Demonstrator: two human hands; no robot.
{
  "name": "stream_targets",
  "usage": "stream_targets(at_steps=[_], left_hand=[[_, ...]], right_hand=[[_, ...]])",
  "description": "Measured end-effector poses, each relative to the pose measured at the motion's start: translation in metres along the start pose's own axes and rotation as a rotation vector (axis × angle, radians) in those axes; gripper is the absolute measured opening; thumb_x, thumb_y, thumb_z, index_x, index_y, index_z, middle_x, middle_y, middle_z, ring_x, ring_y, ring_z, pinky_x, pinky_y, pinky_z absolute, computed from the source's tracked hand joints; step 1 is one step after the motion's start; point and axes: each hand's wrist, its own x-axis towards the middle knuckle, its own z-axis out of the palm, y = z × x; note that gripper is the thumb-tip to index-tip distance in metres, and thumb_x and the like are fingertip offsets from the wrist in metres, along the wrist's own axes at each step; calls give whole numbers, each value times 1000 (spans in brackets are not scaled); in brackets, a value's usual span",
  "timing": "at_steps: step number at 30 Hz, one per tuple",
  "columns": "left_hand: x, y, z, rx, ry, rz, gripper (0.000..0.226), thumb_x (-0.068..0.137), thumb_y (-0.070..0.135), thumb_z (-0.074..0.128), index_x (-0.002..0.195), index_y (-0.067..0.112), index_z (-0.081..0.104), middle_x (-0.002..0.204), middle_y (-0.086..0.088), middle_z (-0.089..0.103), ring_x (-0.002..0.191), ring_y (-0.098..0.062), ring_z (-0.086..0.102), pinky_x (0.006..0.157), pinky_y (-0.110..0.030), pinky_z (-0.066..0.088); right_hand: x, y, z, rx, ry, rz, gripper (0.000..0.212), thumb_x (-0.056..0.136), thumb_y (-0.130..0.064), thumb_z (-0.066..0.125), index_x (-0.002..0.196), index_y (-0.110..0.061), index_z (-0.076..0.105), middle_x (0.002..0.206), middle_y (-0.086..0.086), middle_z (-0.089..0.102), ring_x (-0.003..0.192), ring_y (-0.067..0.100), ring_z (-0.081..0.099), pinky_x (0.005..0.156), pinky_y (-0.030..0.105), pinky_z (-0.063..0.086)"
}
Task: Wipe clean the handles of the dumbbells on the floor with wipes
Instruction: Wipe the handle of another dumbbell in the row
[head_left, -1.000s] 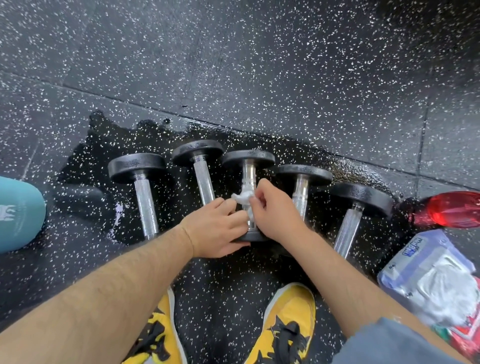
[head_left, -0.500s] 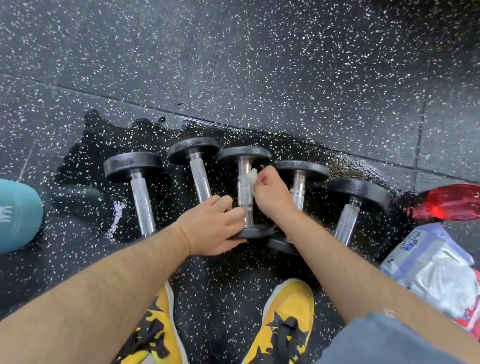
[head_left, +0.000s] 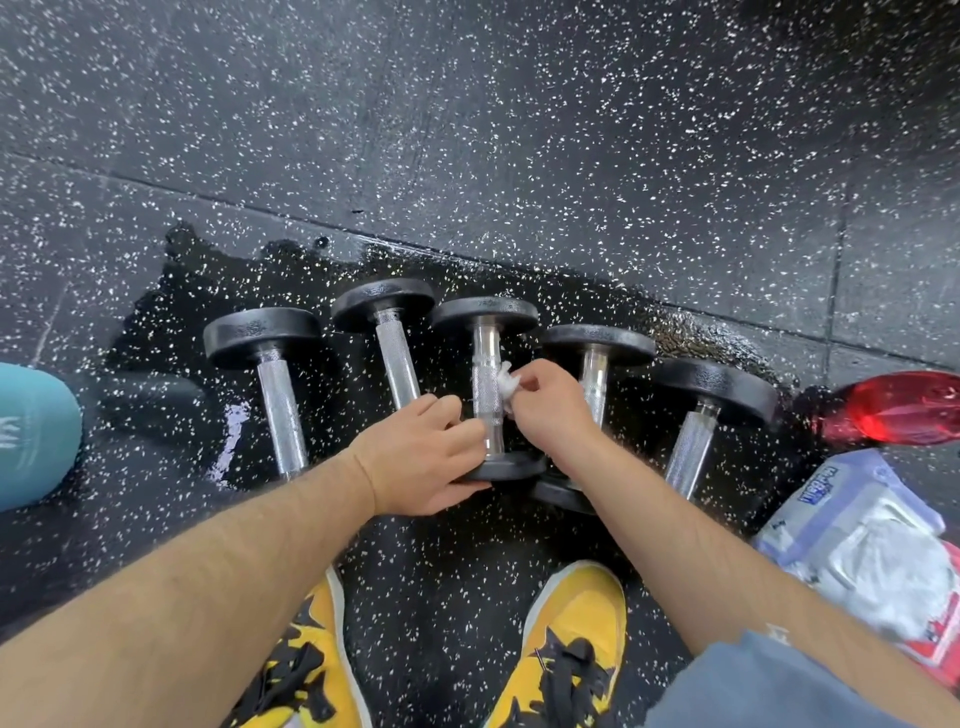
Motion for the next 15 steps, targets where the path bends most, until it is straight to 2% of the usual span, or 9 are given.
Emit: stream_targets(at_steps=[4, 9, 13, 15], left_hand=[[0, 1, -1, 3, -5, 3, 38, 90, 54, 62, 87, 16, 64, 90, 1, 48, 77, -22, 42, 66, -36, 44], [0, 0, 0, 8, -13, 8, 39, 91, 55, 61, 87, 16, 65, 88, 1, 49, 76, -22, 42, 65, -36, 45], [0, 1, -1, -6, -5, -1, 38, 90, 54, 64, 86, 16, 65, 88, 0, 49, 77, -23, 42, 65, -36, 46], [0, 1, 0, -4, 2, 3, 39, 91, 54, 63, 85, 16, 64, 87, 0, 49, 76, -22, 42, 65, -36, 46]], right_hand=[[11, -10, 0, 86, 68, 0, 10, 95, -21, 59, 95, -17, 68, 92, -3, 69, 79, 10, 59, 60, 25, 38], [-2, 9, -1, -44, -20, 25, 10, 94, -17, 60, 91, -23, 67, 90, -4, 70, 79, 11, 63, 59, 24, 43], [-1, 1, -4, -45, -27, 41, 17, 91, -9, 58, 93, -23, 67, 95, -2, 70, 89, 16, 66, 72, 32, 54], [-6, 1, -3, -47, -38, 51, 17, 89, -7, 56, 90, -20, 66, 92, 2, 72, 90, 22, 70, 75, 40, 58]])
